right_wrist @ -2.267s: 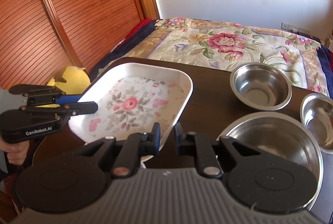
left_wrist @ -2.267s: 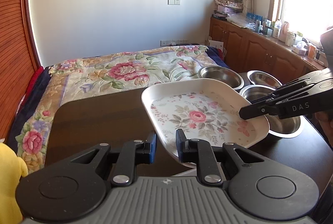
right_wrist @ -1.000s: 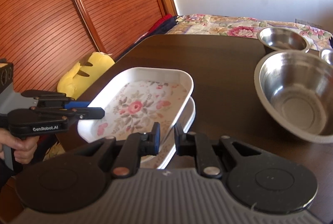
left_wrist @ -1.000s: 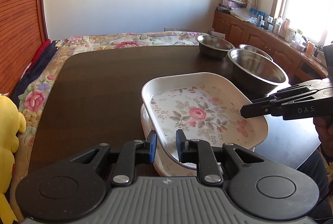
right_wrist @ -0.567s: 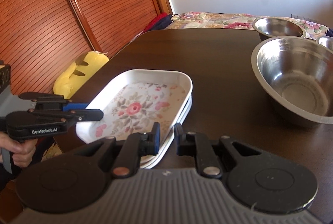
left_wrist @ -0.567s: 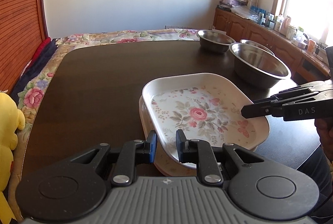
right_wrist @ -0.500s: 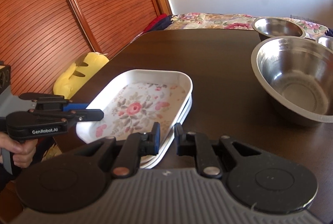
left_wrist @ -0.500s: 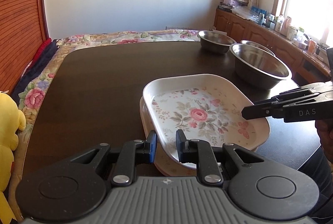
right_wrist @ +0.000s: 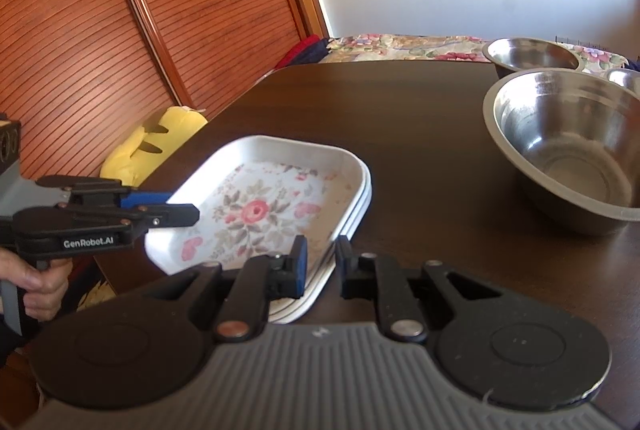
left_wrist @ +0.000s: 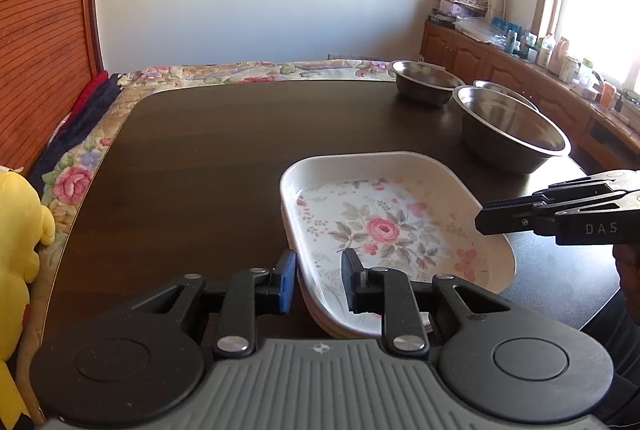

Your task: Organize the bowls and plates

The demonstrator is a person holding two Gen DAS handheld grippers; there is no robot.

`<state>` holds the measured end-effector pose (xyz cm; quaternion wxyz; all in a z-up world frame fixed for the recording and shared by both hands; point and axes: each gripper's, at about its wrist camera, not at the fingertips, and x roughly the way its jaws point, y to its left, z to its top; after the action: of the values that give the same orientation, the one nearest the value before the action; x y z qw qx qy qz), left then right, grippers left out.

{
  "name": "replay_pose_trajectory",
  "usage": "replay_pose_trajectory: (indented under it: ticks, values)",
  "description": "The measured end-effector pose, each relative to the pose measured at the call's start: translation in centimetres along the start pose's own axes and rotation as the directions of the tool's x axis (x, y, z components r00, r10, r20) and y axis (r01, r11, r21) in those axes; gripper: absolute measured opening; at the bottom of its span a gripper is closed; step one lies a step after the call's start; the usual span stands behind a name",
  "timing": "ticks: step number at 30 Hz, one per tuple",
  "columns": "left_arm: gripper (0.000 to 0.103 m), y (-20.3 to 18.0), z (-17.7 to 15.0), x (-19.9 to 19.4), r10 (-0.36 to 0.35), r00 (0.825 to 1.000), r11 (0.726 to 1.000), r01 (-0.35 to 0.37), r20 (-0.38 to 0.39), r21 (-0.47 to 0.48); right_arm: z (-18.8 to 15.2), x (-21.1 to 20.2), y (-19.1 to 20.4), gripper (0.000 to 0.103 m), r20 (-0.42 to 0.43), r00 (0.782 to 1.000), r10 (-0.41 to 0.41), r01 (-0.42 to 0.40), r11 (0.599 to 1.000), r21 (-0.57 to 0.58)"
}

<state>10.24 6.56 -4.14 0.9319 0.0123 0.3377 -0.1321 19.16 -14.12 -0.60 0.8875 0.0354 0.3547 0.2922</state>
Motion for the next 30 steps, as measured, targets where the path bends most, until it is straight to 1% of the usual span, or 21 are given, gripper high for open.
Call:
replay_pose_trajectory:
  ticks: [3,10,15,17,20,24,28,30]
  values:
    - [0.027,0.2,0.1,-0.2,0.000,1.000,1.000,0.000,0.013,-0.012,0.2,-0.3,0.1,0.017,0.020,1.000,-0.004,0.004,1.000,-0.007]
    - [0.045,-0.2,1.3,-1.1,0.012,0.997,1.000,-0.011,0.074,-0.012,0.2,-1.7,-0.1,0.017,0.087,0.996,-0.020,0.020,1.000,-0.010]
    - [0.055,-1.9,2.6,-0.5,-0.012,0.994,1.000,0.014,0.110,-0.017,-0.1,-3.5,-1.0,0.017,0.166,0.985,-0.054,0.056,0.998,-0.011]
    - [0.061,-2.9,3.1,0.1,-0.024,0.992,1.000,0.026,0.121,-0.015,-0.1,-4.4,-1.7,0.017,0.202,0.977,-0.072,0.075,0.997,-0.005]
    - [0.062,-4.6,3.7,1.3,-0.054,0.989,0.998,0.056,0.137,-0.016,-0.1,-5.4,-2.9,0.017,0.244,0.964,-0.110,0.114,0.993,0.000]
    - [0.065,-7.0,4.5,2.8,-0.095,0.986,0.995,0.095,0.134,0.001,0.1,-6.8,-5.2,0.017,0.279,0.947,-0.157,0.161,0.987,0.011]
    - [0.066,-9.1,5.4,4.4,-0.111,0.985,0.994,0.113,0.135,-0.007,-0.1,-8.0,-7.6,0.017,0.301,0.932,-0.202,0.205,0.979,0.022]
    - [0.067,-10.0,5.8,5.0,-0.108,0.984,0.994,0.109,0.139,0.001,-0.1,-8.5,-8.6,0.017,0.312,0.923,-0.225,0.229,0.973,0.026]
